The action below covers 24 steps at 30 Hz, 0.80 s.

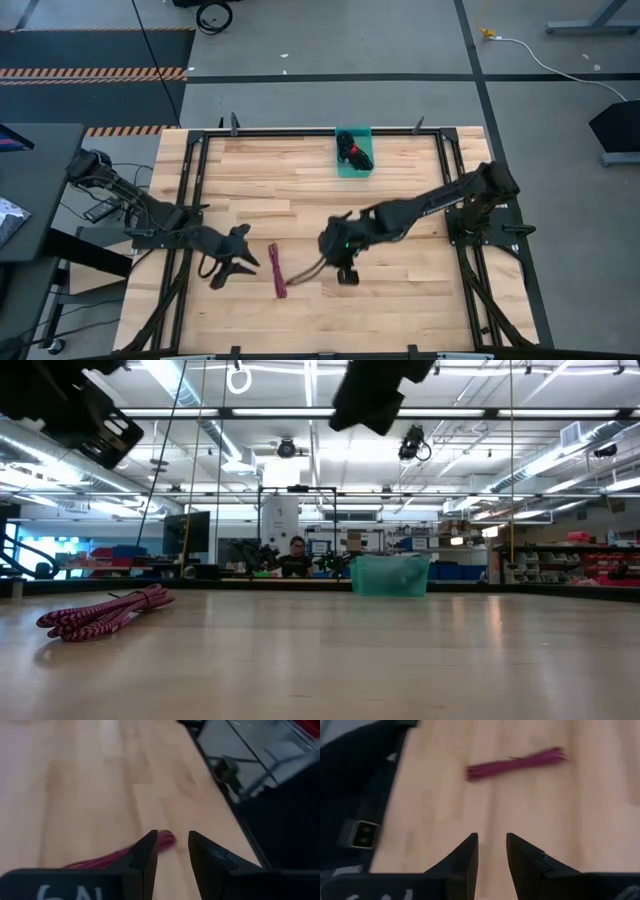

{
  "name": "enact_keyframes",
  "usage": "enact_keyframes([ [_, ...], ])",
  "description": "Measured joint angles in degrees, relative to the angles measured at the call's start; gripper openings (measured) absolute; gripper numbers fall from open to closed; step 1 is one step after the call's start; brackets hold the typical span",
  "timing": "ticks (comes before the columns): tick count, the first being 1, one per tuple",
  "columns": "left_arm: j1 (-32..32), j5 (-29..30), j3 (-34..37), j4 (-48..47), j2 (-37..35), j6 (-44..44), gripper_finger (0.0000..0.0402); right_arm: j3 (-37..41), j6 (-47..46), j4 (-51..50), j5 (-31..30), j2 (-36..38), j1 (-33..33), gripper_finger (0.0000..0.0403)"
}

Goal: Pick and place USB-C Cables
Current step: Put the pink charger cable into the green bin

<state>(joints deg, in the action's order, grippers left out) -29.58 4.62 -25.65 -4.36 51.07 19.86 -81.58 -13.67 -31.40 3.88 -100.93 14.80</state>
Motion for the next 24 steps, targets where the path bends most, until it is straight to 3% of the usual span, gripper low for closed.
enact_keyframes([
  [7,-6.6,4.6,0.0,-0.3,2.5,2.4,0.0117,0.0,-2.6,10.8,2.3,-5.3,4.0,0.0107],
  [12,-6.2,10.8,0.0,-5.7,3.0,3.7,0.0117,0.0,-3.1,18.9,-0.3,-10.8,5.1,0.0107],
  [17,-5.2,16.0,0.0,-15.0,3.7,12.3,0.0117,0.0,-4.8,22.8,-0.2,-15.9,4.5,0.0107],
  [20,-4.3,15.3,0.0,-19.7,6.5,17.7,0.0117,0.0,-4.7,22.1,0.6,-16.9,3.8,0.0107],
  [24,-3.5,11.6,0.0,-16.0,11.4,16.7,0.0117,0.0,-4.0,24.7,1.1,-17.0,3.3,0.0107],
])
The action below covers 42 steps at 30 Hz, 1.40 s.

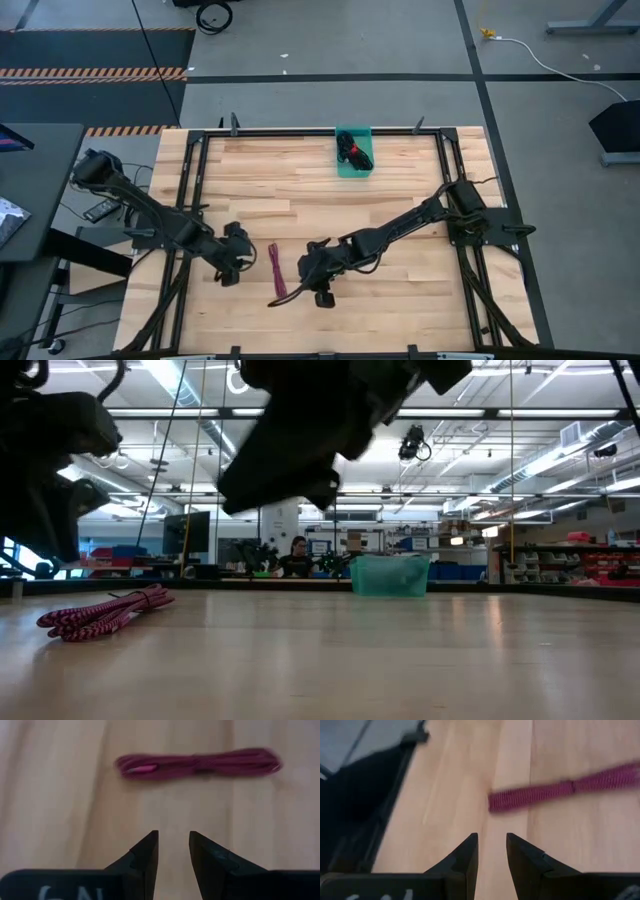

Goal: Pick and place USB-C Cables
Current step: Put the pink charger cable into the green bin

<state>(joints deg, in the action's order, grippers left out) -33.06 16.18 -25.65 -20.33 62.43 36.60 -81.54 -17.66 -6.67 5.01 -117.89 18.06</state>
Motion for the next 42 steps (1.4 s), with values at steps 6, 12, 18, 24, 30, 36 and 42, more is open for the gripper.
enact_keyframes([
  [6,1.9,-4.5,0.0,14.9,6.1,-10.0,0.0117,-0.1,5.0,6.2,2.2,0.1,-0.6,0.0107],
  [12,3.4,-7.2,0.0,15.0,10.0,-6.5,0.0117,-0.1,2.9,2.2,2.2,1.4,-0.9,0.0107],
  [18,4.5,-8.9,0.0,19.1,15.1,-6.1,0.0117,0.0,2.9,-3.2,3.0,2.3,0.7,0.0107],
  [24,4.8,-8.9,0.0,24.8,17.2,-6.2,0.0117,0.0,7.6,-4.6,5.6,2.6,1.0,0.0107],
  [30,6.0,-8.1,0.0,26.4,20.0,-5.6,0.0117,0.0,6.9,-5.0,8.3,3.2,0.2,0.0107],
  [36,6.3,-10.9,-0.1,27.0,21.3,-4.4,0.0117,0.0,6.7,-5.6,10.2,3.4,0.2,0.0107],
  [42,6.2,-11.2,-0.1,26.7,20.8,-4.3,0.0117,0.0,6.7,-5.8,10.2,3.4,0.2,0.0107],
])
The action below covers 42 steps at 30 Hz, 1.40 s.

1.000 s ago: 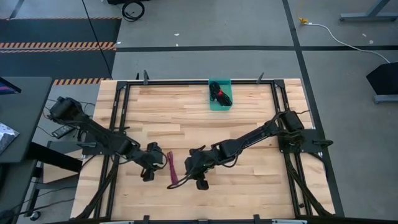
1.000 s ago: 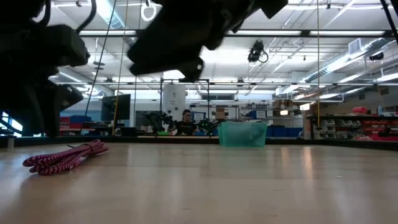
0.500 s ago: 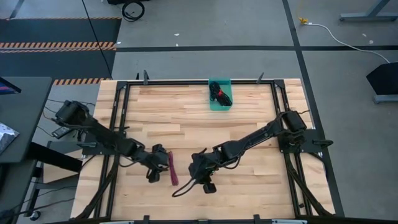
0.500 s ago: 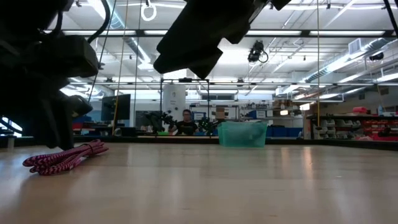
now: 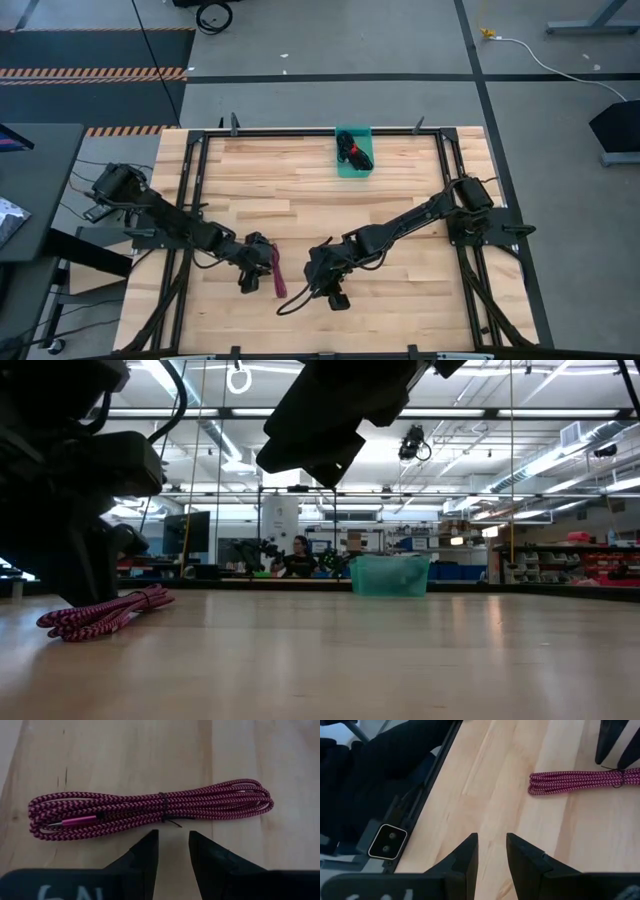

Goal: Pick and place USB-C Cables
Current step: Put the pink charger cable into the green bin

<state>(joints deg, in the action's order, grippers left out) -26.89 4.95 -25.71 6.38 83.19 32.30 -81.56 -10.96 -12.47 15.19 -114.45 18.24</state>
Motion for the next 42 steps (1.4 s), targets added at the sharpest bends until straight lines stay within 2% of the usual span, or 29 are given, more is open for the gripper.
enact_keyframes([
  [7,0.1,0.3,0.0,0.1,0.4,0.0,0.0117,0.0,0.0,-0.1,0.0,0.0,0.1,0.0107],
  [12,0.4,3.2,0.1,1.3,0.6,-2.6,0.0117,0.0,0.0,-0.1,-0.1,0.0,0.1,0.0107],
  [23,7.4,8.2,0.1,12.0,2.5,-9.1,0.0117,0.0,-2.5,-3.0,2.5,0.0,0.9,0.0107],
  [25,8.3,7.8,0.1,12.6,2.9,-9.3,0.0117,0.0,-0.9,-3.3,2.2,-0.1,0.9,0.0107],
  [27,8.9,6.1,0.1,11.4,2.7,-10.9,0.0117,0.0,5.0,-2.9,-0.4,-0.1,0.9,0.0107],
  [31,10.4,5.4,0.1,3.8,-1.9,-10.5,0.0117,0.0,18.3,-2.6,-9.9,-0.1,0.9,0.0107],
  [34,11.5,5.5,0.1,-1.9,-7.8,-9.0,0.0117,0.0,21.7,-1.7,-14.2,-0.1,0.7,0.0107],
  [40,8.5,5.4,0.1,-8.9,-18.0,-7.8,0.0117,0.0,20.4,-1.3,-14.3,-0.1,0.3,0.0107],
  [42,6.7,5.5,0.1,-10.2,-18.6,-12.3,0.0116,0.0,20.2,-1.3,-14.1,-0.1,0.3,0.0107],
])
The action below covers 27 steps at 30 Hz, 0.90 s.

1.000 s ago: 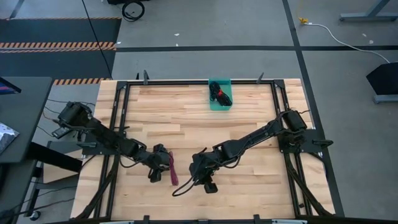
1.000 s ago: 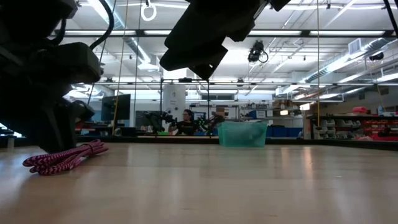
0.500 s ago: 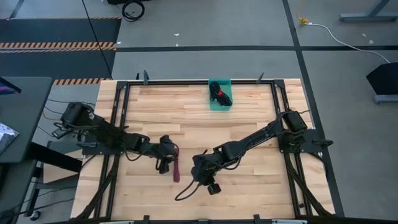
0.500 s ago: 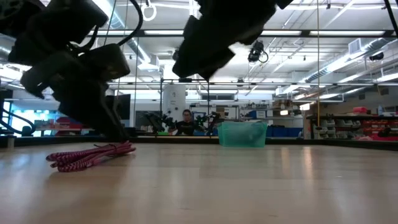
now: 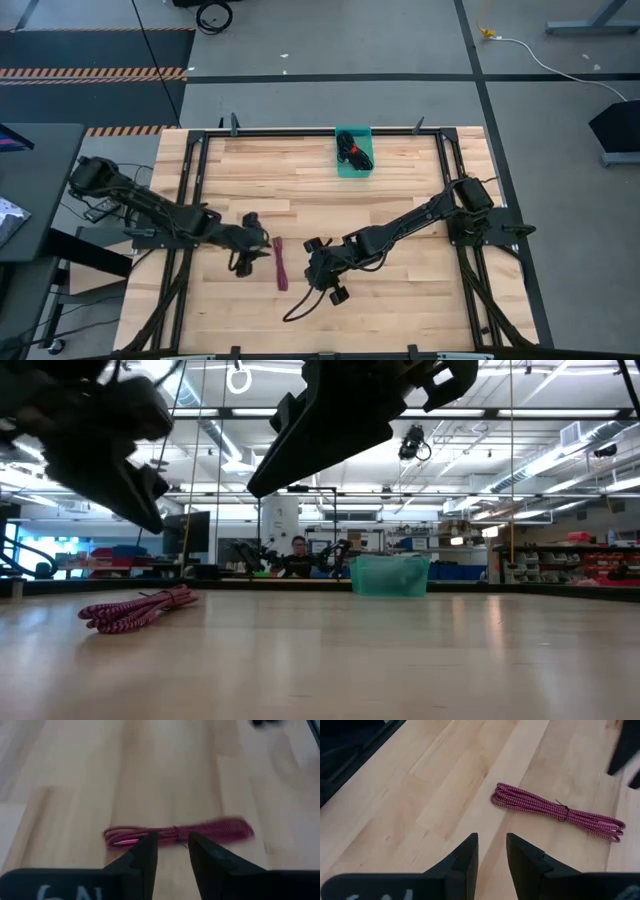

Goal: Pick and place USB-C Cables
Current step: Put the pink charger cable into the green bin

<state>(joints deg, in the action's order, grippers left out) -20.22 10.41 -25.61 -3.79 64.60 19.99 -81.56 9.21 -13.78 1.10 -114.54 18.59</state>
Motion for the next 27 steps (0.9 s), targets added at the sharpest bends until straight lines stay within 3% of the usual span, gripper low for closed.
enact_keyframes([
  [8,-5.5,5.7,0.0,0.1,2.8,-27.4,0.012,0.0,-1.5,-0.9,0.0,0.0,1.2,0.0107],
  [17,-6.1,9.1,0.0,0.2,3.1,-30.7,0.0191,0.0,-15.7,-13.7,0.3,4.9,1.6,0.0107],
  [23,-5.3,9.5,0.0,1.1,3.1,-32.7,0.0245,0.0,-18.3,-18.8,1.7,9.4,2.5,0.0107],
  [27,-5.8,9.5,-0.4,3.7,5.2,-35.6,0.026,0.0,-18.3,-20.1,2.1,12.3,3.1,0.0107],
])
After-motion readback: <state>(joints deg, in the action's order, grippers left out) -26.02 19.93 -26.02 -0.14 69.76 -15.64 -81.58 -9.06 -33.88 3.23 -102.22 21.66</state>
